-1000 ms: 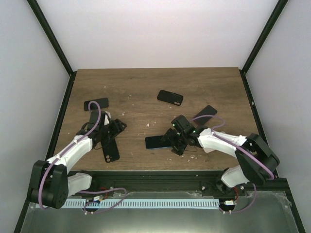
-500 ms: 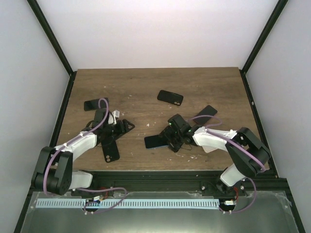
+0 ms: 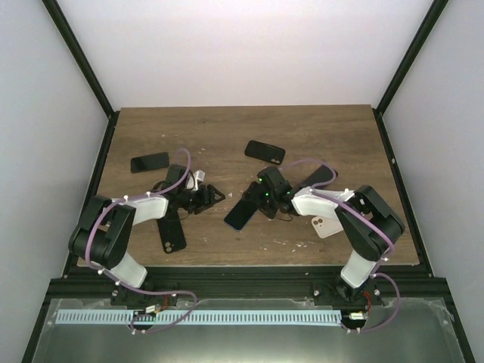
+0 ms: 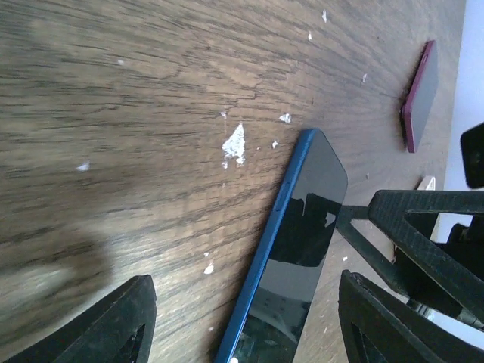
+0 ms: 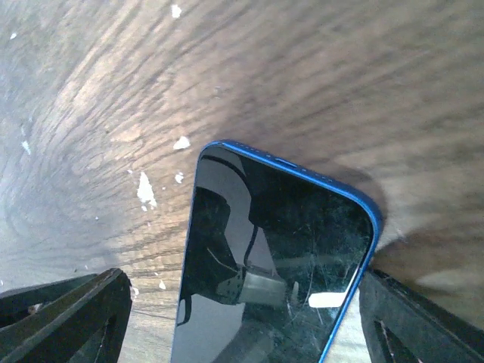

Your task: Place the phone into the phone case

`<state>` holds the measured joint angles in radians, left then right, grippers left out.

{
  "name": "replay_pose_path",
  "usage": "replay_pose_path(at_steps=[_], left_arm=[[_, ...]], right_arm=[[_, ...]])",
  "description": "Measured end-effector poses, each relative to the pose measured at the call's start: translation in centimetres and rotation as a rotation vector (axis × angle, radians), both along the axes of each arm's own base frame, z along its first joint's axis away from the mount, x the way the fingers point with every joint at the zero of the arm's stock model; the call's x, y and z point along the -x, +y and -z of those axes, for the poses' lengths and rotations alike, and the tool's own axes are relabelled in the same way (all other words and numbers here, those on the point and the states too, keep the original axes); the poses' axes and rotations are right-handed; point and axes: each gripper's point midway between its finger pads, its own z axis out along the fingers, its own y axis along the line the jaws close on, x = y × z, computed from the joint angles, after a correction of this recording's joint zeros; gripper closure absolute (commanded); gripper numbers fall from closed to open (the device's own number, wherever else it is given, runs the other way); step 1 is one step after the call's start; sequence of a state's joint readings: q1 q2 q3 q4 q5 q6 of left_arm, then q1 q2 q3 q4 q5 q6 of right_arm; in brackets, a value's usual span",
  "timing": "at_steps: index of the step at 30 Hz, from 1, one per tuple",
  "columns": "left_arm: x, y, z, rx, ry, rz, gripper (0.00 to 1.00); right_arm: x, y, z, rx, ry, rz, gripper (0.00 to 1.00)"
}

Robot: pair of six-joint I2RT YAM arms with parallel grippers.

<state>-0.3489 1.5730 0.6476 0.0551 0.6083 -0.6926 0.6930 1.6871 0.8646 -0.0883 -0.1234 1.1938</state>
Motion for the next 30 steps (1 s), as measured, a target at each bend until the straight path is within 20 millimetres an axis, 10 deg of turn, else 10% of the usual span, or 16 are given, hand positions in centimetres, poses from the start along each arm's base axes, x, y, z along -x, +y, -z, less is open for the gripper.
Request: replay_pose_path(at_steps=[21,30], left_arm=[[6.1,-8.6,1.0,0.199,0.101,0.126,0.35],[4.5,-4.0,-3.3,0.088,-0.008,-0.038,0.17]], right_arm=[[1.2,-1.3,0.1,0.103,-0.066,-0.150,0.21],[2.1,-1.9,-0.3,0.250,-0.038,-0.190,0.17]])
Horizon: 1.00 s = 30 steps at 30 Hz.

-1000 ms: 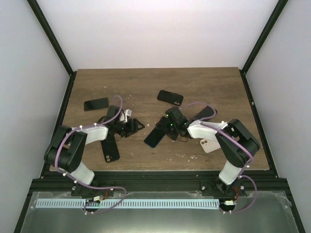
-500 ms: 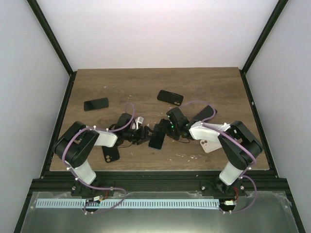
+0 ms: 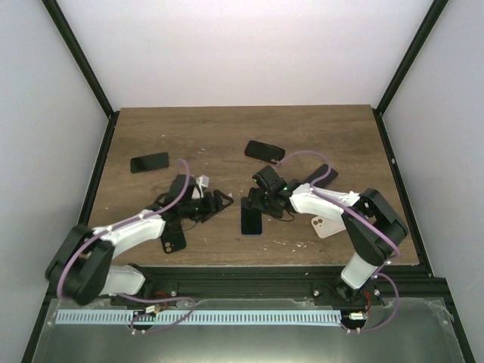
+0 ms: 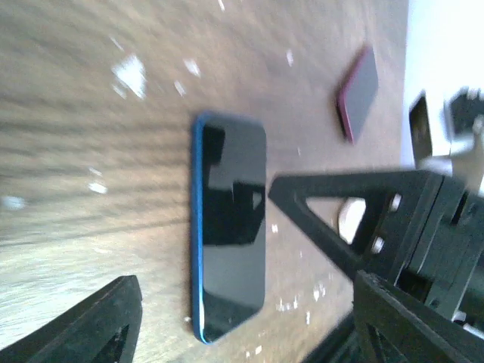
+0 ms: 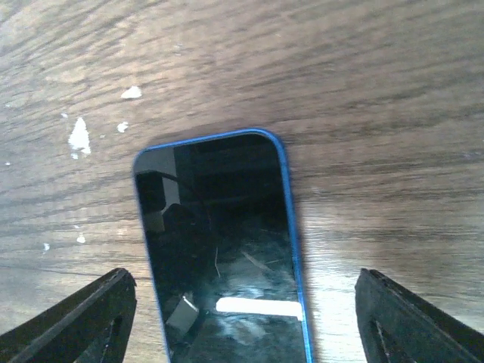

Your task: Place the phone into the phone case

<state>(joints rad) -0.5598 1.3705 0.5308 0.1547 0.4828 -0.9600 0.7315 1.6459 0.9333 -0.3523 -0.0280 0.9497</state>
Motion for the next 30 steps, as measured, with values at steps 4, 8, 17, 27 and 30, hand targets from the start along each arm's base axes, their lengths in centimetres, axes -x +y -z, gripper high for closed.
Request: replay_pose_path(at_steps=[4,8,17,27,30], left_arm=[[-1.7,5.2,-2.5,-0.130,-0.081,-0.165,0.09],[-2.1,11.6,-3.2,-0.306,-0.102,-0.356,0.09],[0.0,20.1,-1.0,-0.592,0.011,-0.560,0.16],[2.2,20.8,3.2,-0.662,0.143,-0.526,0.24],[2.6,20.8,3.9,-0.666,0.161,-0.517,0.25]], right_arm=[[-0.3,1.2,-1.0,0.048,-0.018,-0.039,0.10],[-0.1,2.2,-1.0,0.090,-0.013,-0.078,0.06],[0.6,3.0,1.1,0.235,0.041,-0.126,0.06],[1.0,2.2,2.2,0.314,0.065,-0.142,0.07],[1.0,2.3,2.3,0.321,0.064,-0.144,0.07]])
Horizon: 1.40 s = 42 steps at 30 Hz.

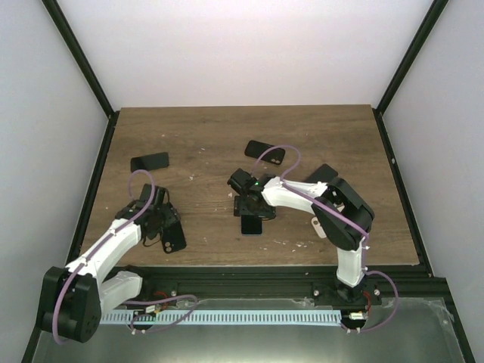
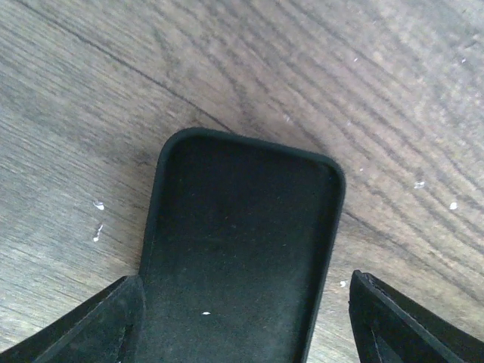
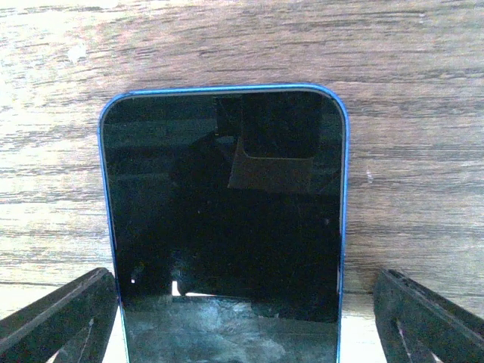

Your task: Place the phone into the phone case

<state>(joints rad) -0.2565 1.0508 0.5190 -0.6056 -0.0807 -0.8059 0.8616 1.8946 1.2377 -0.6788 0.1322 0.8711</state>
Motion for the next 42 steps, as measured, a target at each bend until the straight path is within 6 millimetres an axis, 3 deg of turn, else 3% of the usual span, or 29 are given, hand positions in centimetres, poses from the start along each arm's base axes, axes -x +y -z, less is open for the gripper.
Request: replay_pose_path(at_steps=[6,21,34,39,42], left_arm=[[0.6,0.1,1.0,-0.003,0.023,0.001,0.26],[1.0,0.9,2.3,-0.044,0.045,-0.014,0.38],[0.2,-0.5,2.9,0.025,0.025,0.012,0.71],[-0.2,-2.1,3.0,0.110,0.011,0.041,0.89],[-0.1,-3.0,3.1,0.158,0.013,0.054,0.95]], right_arm=[[0.1,0.3,0.0,0.004,-0.002,-0.014,0.01],[0.4,0.4,0.2,0.026,-0.002,-0.044,0.11],[0.0,0.0,0.4,0.079,-0.023,-0.059,0.18],[-0.1,0.0,0.4,0.079,-0.031,-0.061,0.24],[-0.2,-0.3,0.4,0.079,-0.041,-0.058,0.26]])
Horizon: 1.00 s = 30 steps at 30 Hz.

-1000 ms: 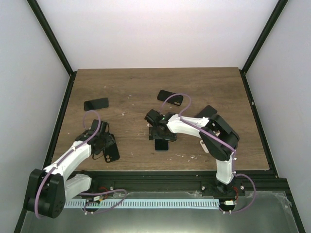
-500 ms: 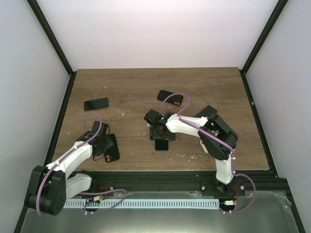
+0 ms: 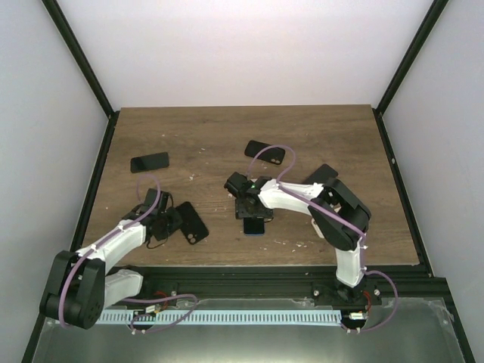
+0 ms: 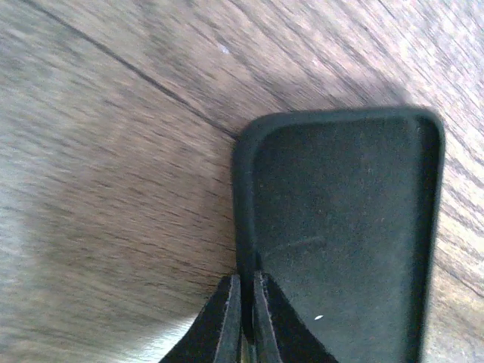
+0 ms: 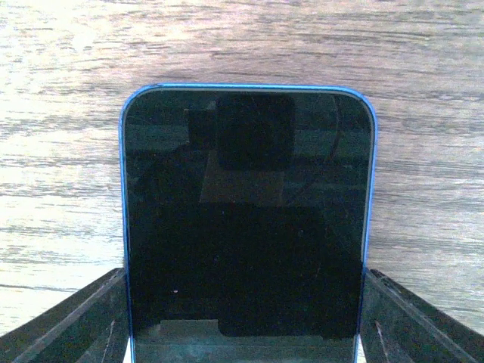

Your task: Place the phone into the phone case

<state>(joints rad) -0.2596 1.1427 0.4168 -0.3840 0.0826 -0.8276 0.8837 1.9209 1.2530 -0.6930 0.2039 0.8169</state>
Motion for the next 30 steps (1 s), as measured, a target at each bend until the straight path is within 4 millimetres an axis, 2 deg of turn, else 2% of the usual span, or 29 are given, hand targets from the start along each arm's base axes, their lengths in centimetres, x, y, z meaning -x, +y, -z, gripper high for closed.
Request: replay_pose_path(at_steps=[5,12,17,20,23,26,30], left_arm=[[-0.3,-1.7,0.1,0.044,0.004,0.025,1.00],[-0.9,-4.9,0.0,0.096,0.010,0.081,1.00],[-1.4,-7.5,0.0,0.138,0.031,0.124,0.98],[-1.5,-9.2,0.0,0.173,0.039,0.154,0.88],[-1.3,-10.0,-0.2,0.205,0.044,0.172,0.75],[-1.2,-10.4,-0.6,0.220,0.039,0.187,0.50],[-1.5,-10.3,-2.0,0.234,-0.003,0.205,0.26]], right_arm=[[-0.2,-1.3,0.0,0.001,-0.014,0.007,0.28],[-0.5,-4.6,0.0,0.011,-0.021,0.061,0.31],[-0.2,-6.0,0.0,0.018,-0.026,0.073,0.33],[-0.1,-6.3,0.0,0.016,-0.029,0.075,0.34],[-0.1,-6.3,0.0,0.016,-0.029,0.072,0.35],[0.0,-6.3,0.0,0.011,-0.027,0.063,0.36],[0.4,-6.0,-0.2,0.000,-0.017,0.028,0.36]])
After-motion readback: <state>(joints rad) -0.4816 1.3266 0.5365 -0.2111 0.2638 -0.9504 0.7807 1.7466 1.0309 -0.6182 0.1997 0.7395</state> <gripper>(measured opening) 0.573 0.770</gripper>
